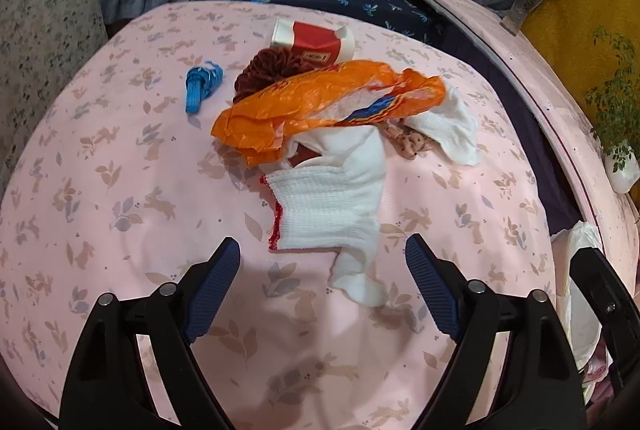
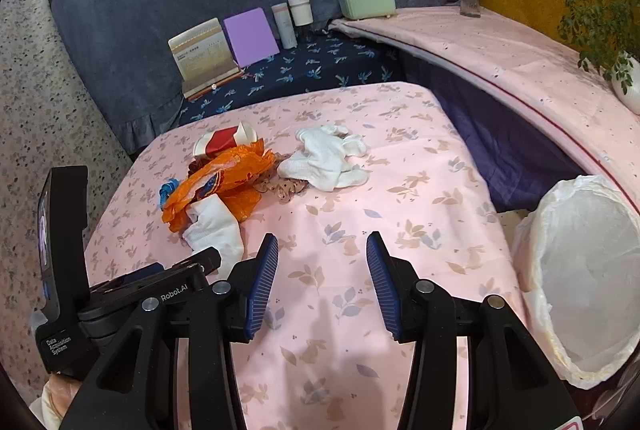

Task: Collect trash
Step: 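Withdraw both open tools from the bin back toward the table, then grasp the white cloth with the left tool while the right tool grasps the orange bag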

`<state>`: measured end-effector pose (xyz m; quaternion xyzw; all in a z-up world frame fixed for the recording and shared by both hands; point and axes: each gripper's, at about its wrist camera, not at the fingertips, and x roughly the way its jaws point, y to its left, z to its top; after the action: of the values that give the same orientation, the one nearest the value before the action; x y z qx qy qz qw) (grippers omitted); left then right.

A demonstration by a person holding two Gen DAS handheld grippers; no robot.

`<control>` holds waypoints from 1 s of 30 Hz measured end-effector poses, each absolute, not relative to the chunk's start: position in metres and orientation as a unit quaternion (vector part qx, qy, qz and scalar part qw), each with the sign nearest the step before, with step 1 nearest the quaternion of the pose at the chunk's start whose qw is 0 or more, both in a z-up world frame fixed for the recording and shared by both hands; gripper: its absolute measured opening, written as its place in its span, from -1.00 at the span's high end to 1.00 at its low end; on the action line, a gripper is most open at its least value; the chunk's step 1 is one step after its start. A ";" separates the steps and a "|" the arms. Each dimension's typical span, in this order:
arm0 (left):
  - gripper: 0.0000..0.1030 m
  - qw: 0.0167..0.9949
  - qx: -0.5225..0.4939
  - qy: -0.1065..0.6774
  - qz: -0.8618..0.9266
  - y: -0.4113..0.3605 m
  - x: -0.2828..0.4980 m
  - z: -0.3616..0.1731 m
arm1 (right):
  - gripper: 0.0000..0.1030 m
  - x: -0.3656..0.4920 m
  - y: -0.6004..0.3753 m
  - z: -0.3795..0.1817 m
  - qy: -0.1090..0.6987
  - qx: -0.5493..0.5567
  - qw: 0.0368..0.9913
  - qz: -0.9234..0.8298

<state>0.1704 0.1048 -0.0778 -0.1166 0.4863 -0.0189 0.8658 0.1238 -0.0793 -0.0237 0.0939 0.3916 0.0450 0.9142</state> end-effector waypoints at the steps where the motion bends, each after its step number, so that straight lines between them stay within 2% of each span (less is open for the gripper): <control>1: -0.56 0.864 -0.119 0.490 -0.019 0.105 0.173 -0.081 | 0.11 0.128 -0.078 -0.027 0.394 0.094 0.913 0.046; 10: -0.54 0.847 -0.138 0.513 -0.035 0.101 0.202 -0.105 | 0.11 0.159 -0.066 -0.048 0.415 0.100 0.903 0.056; 12: -0.39 0.848 -0.135 0.512 -0.036 0.100 0.203 -0.106 | 0.11 0.164 -0.063 -0.050 0.417 0.099 0.902 0.059; 14: -0.03 0.847 -0.132 0.512 -0.045 0.100 0.203 -0.105 | 0.11 0.166 -0.060 -0.051 0.419 0.098 0.901 0.062; 15: 0.02 0.845 -0.133 0.515 -0.051 0.101 0.203 -0.105 | 0.11 0.167 -0.058 -0.052 0.419 0.098 0.900 0.064; 16: 0.18 0.844 -0.137 0.516 -0.055 0.102 0.203 -0.104 | 0.11 0.168 -0.056 -0.052 0.420 0.098 0.900 0.066; 17: 0.48 0.843 -0.143 0.516 -0.060 0.104 0.202 -0.102 | 0.11 0.169 -0.054 -0.052 0.420 0.098 0.900 0.068; 20: 0.69 0.842 -0.145 0.515 -0.066 0.110 0.195 -0.097 | 0.11 0.170 -0.047 -0.049 0.419 0.099 0.899 0.073; 30: 0.72 0.863 -0.155 0.477 -0.058 0.143 0.161 -0.053 | 0.11 0.169 -0.023 -0.037 0.414 0.103 0.900 0.096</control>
<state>0.1613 0.1426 -0.0532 -0.1554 0.4765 -0.0583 0.8633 0.1687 -0.0234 -0.0370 0.1030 0.4136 0.0957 0.8996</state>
